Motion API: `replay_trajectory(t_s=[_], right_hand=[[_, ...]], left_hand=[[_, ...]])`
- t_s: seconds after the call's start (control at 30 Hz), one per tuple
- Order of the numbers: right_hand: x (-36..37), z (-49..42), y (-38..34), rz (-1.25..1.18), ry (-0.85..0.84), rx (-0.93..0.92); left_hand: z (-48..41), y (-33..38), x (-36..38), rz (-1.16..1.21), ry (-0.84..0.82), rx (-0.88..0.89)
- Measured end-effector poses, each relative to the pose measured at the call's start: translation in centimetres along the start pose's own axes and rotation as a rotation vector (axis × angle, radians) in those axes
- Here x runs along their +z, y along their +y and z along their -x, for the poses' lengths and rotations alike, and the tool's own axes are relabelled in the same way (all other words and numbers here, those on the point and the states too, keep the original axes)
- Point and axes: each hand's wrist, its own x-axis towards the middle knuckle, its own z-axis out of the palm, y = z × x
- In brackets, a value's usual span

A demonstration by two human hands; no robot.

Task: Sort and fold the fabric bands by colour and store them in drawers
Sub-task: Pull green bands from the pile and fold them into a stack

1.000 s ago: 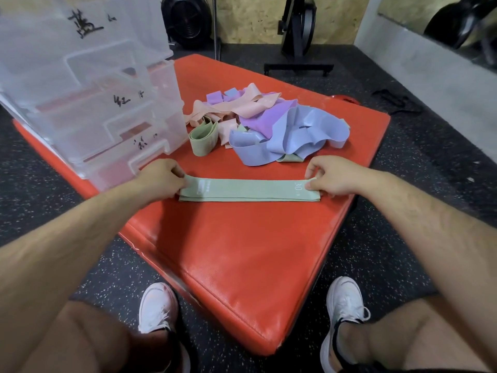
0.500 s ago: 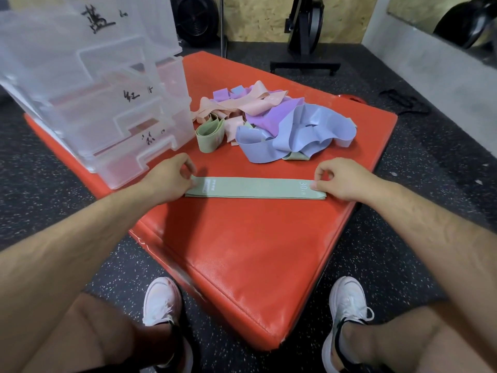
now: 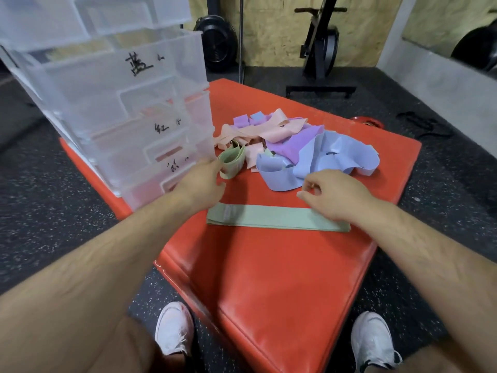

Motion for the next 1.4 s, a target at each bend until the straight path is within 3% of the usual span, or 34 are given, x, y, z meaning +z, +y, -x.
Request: replay_trajectory(t_s=[0.1,0.27,0.47,0.57,0.73,0.8,0.9,1.03,1.1,1.23,1.4], right_hand=[[0.4,-1.7,-2.9,-0.035,0.015,-0.076],[1.2,-3.8,-5.7,-0.039,0.014,-0.121],[1.6,-4.5,-5.9,-0.063,-0.042,-0.081],[1.5,-4.7,-5.8,-0.325,-0.076,0.036],[0.2,-4.2,-6.5,-1.011,-0.254,0.435],[0.0,-4.0,-6.5,-1.211,-0.263,0.483],[-0.2,-3.8,-6.5,-1.386,-0.196,0.471],[-0.4,-3.3,-6.8,-1.296,0.011,0.397],[-0.8,-2.9,-6.8,-1.251,0.076,0.326],[-1.7,-1.9,-7.1,-1.144,0.033,0.127],[-1.2,-1.5,-7.3,-1.039,0.036,0.083]], left_hand=[[-1.6,0.3,0.6,-0.064,-0.011,0.053],[-3.6,0.0,0.7,-0.274,-0.249,0.003],[-3.8,1.7,-0.1,0.035,-0.030,0.007],[-3.5,3.1,-0.9,0.245,0.060,0.056],[-2.4,5.2,-2.4,0.665,0.080,0.090],[-1.7,5.6,-2.9,0.796,0.005,0.109],[-0.8,5.9,-3.4,0.792,-0.047,0.115],[0.4,6.3,-4.0,0.785,-0.089,0.029],[0.9,6.7,-4.3,0.659,-0.093,-0.038],[1.3,7.6,-4.7,0.563,0.021,0.001],[0.7,7.7,-4.4,0.455,0.101,0.104]])
